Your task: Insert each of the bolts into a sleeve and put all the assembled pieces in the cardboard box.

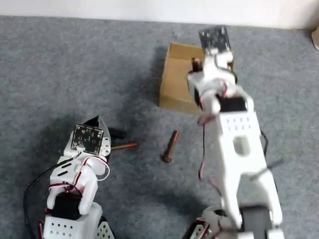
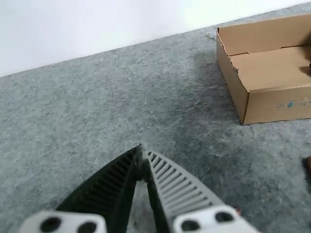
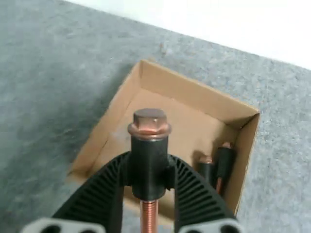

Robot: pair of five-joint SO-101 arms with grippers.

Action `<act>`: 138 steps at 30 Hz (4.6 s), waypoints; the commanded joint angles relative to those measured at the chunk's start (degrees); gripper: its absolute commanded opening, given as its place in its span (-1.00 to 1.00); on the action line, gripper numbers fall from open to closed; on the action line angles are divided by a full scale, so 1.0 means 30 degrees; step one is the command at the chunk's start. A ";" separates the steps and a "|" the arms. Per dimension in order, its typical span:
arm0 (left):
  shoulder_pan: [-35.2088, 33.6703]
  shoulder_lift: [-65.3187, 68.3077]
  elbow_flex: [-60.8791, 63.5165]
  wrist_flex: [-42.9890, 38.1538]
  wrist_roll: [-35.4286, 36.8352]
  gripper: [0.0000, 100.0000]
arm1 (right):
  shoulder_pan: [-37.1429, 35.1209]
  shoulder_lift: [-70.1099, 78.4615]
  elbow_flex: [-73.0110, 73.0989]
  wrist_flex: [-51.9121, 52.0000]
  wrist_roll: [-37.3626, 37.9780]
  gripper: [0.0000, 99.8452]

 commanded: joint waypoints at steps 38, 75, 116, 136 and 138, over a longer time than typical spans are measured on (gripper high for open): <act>-0.0249 -0.0044 -0.0073 -0.0527 0.0029 -0.98 | 0.1451 1.2059 -0.9392 0.6608 0.0088 -0.36; 0.1333 2.1465 -0.9773 -0.2286 0.0586 -0.98 | -0.4410 -0.7546 -0.5875 1.9414 -0.0791 -0.36; 0.1626 2.3429 -1.0359 0.4337 1.7729 -0.76 | -0.0571 -1.7480 1.7919 0.3209 -0.0088 -0.36; 0.2359 2.3487 -0.7839 -0.0527 2.1568 -0.76 | -0.0601 -1.7597 1.9853 0.2535 -0.0029 -0.36; 0.1978 2.3487 -0.7663 -0.0527 2.1568 -0.76 | -0.0630 -1.7597 1.9912 0.2535 -0.0029 -0.36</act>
